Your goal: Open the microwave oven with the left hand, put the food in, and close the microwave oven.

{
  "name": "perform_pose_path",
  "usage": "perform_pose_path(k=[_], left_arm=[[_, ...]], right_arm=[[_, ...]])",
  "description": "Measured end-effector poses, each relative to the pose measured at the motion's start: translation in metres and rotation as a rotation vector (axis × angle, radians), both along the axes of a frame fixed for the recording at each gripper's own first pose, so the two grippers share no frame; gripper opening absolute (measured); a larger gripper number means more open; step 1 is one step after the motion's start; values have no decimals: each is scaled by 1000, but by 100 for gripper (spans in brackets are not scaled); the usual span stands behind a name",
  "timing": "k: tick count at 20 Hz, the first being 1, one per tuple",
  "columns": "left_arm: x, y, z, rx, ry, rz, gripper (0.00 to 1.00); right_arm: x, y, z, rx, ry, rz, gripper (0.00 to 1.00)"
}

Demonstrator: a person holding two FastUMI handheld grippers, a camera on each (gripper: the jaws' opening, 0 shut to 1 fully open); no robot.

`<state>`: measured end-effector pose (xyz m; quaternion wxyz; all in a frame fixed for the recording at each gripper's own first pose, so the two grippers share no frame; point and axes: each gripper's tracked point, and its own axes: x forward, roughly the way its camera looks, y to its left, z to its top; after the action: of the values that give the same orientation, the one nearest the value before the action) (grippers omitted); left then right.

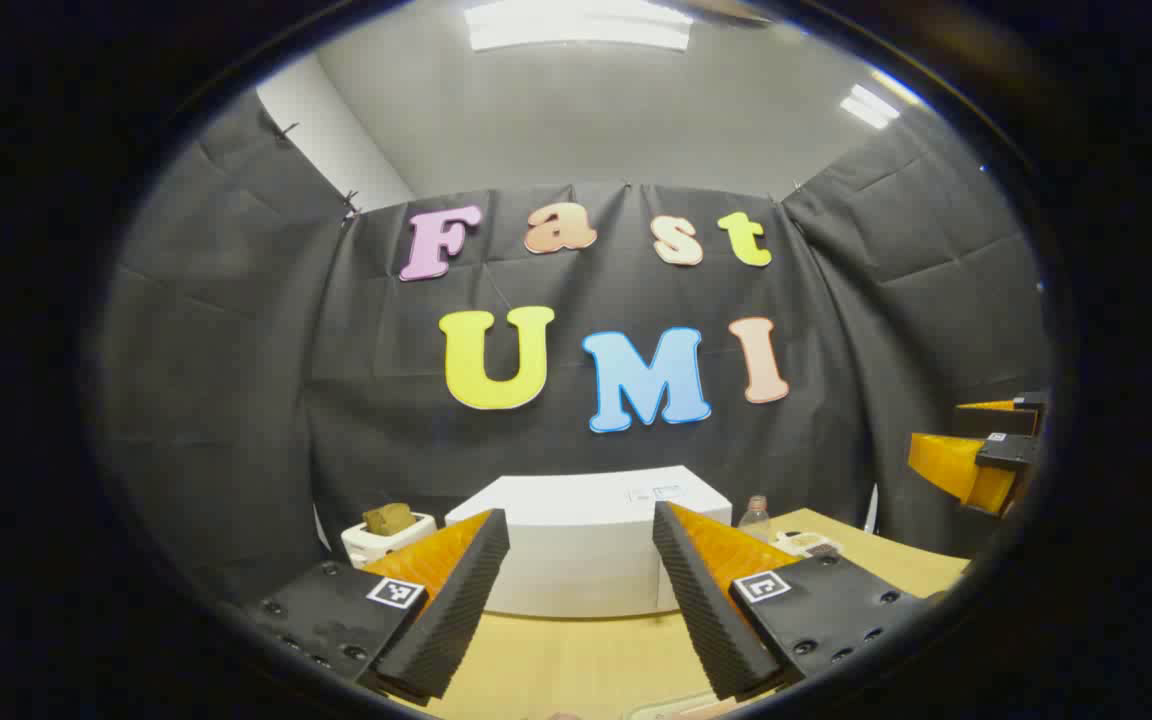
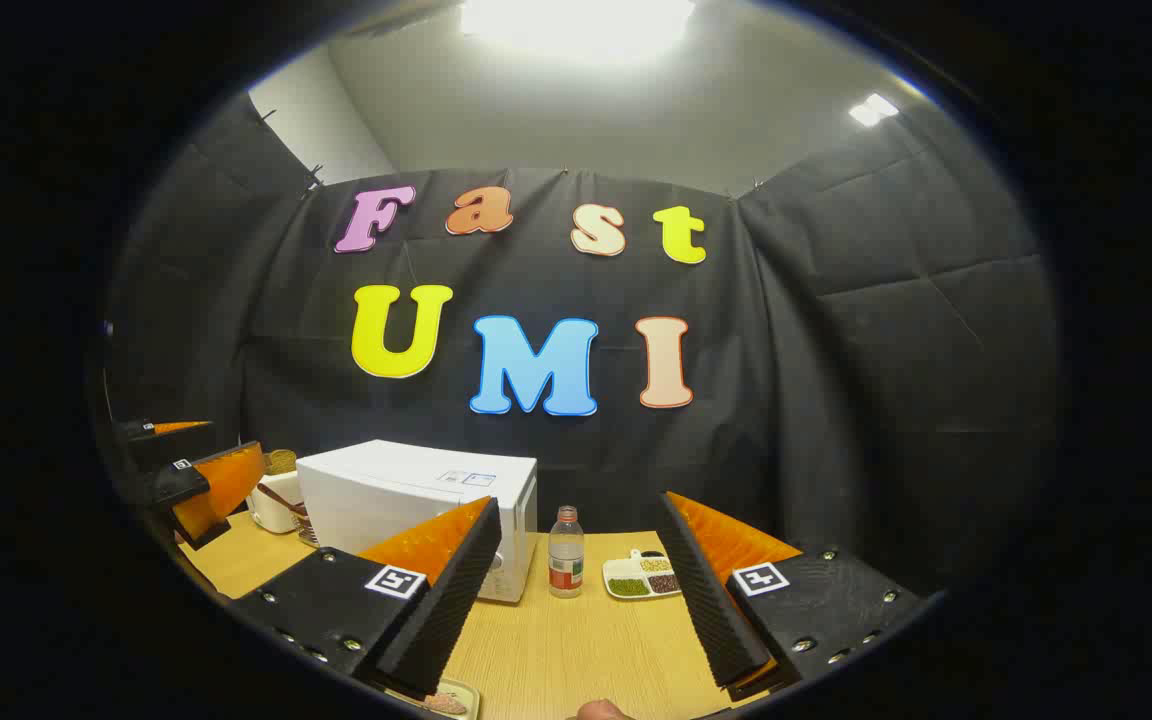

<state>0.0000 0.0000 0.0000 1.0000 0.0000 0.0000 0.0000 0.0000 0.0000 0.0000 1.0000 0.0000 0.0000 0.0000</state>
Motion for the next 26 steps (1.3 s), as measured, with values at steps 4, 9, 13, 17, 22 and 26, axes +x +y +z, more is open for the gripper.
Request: perform_pose_path(k=[4, 9, 13, 17, 22, 26], left_arm=[[-1, -3, -3, -4, 9, 0, 97], [2, -11, 7, 7, -10, -5, 96], [8, -18, 12, 8, -22, -10, 97], [16, -25, 9, 14, -14, -19, 94], [41, -43, -8, -37, 26, -61, 99], [81, -56, -15, -65, 30, -91, 99]], right_arm=[[-4, 0, 1, 0, -1, 5, 96], [0, -4, 4, 6, -12, 7, 95], [4, -6, 7, 16, -21, 10, 95], [8, -8, 10, 16, -31, 8, 96], [7, -18, 10, 12, -24, -13, 96], [-2, -34, 9, 0, -21, -56, 96]])
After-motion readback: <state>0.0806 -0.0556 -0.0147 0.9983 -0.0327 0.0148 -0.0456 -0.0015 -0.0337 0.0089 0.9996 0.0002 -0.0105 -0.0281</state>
